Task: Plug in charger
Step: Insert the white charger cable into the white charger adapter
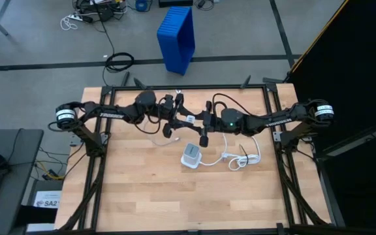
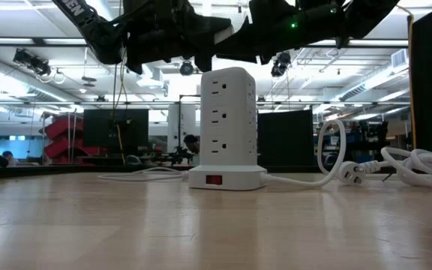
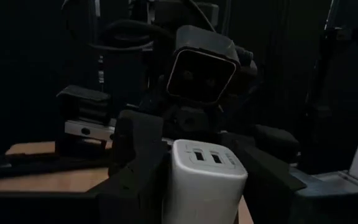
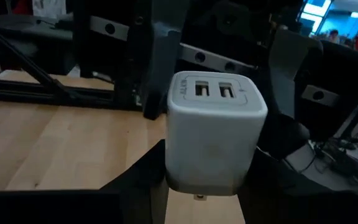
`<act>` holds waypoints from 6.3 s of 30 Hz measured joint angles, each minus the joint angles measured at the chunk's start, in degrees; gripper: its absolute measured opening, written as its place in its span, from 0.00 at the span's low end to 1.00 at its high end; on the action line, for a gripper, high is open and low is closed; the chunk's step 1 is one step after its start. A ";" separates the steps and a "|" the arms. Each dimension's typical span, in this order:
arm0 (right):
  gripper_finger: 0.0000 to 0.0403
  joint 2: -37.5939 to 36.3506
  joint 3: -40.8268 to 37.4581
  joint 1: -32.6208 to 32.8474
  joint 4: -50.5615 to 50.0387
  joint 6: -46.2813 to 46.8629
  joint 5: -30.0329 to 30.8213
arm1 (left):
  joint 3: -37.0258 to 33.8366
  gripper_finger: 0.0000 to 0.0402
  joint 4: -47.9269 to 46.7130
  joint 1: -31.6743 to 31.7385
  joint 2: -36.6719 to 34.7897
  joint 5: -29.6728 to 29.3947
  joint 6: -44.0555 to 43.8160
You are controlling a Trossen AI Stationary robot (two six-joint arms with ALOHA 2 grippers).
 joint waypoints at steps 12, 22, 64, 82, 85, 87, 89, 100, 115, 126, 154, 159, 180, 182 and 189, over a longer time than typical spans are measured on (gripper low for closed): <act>0.29 0.00 -0.11 -0.17 -3.48 0.95 -0.01 | 0.19 0.32 -7.34 -0.05 -0.29 -2.40 10.37; 0.42 -0.02 -0.20 -0.15 -3.04 1.17 1.48 | 0.12 0.32 -8.44 -0.24 -0.09 -5.24 11.93; 0.28 -5.66 0.09 -0.89 -11.72 -1.63 7.48 | -0.27 0.69 -48.51 1.42 -15.66 -12.96 14.96; 0.28 -5.62 -0.07 -2.69 -12.28 -1.14 7.10 | -3.82 0.65 -49.99 -5.51 1.35 -23.56 10.77; 0.28 -5.60 -0.09 -2.69 -12.41 -1.14 7.08 | -3.82 0.65 -50.36 -5.46 3.19 -25.54 10.80; 0.28 -5.60 -0.09 -2.67 -12.89 -1.11 7.08 | -3.82 0.65 -51.73 -5.46 3.66 -26.99 10.77; 0.28 -5.56 -0.11 -2.67 -13.15 -1.11 7.08 | -3.82 0.65 -53.45 -5.46 3.71 -28.21 10.76; 0.28 -5.55 -0.11 -2.64 -13.16 -1.11 6.53 | -3.45 0.60 -64.01 -7.61 3.39 -20.29 11.20; 0.28 -5.55 -0.11 -2.63 -13.09 -0.80 5.55 | -1.24 0.47 -54.81 -10.64 3.28 -29.74 15.53; 0.28 -5.53 -0.11 -2.40 -13.25 -0.09 5.11 | -1.20 0.46 -54.58 -10.62 3.35 -34.06 18.17; 0.28 -5.53 -0.11 -0.25 -13.05 -3.81 1.13 | 5.81 0.00 -73.35 -9.79 -3.54 -41.72 23.01; 0.28 -5.53 1.74 3.19 -17.54 -8.92 4.89 | 11.40 0.00 -78.09 -10.50 -9.31 -41.11 24.45; 0.28 -3.10 8.39 -0.51 -43.62 -10.01 19.58 | 30.49 0.00 -85.61 -11.67 0.18 -42.08 34.48; 0.28 -1.41 8.99 -1.68 -46.21 -10.35 19.79 | 31.16 0.00 -85.25 -11.65 0.96 -43.98 34.78; 0.28 5.72 14.33 -4.11 -49.04 -12.48 19.80 | 32.00 0.00 -84.97 -10.61 2.42 -47.34 37.55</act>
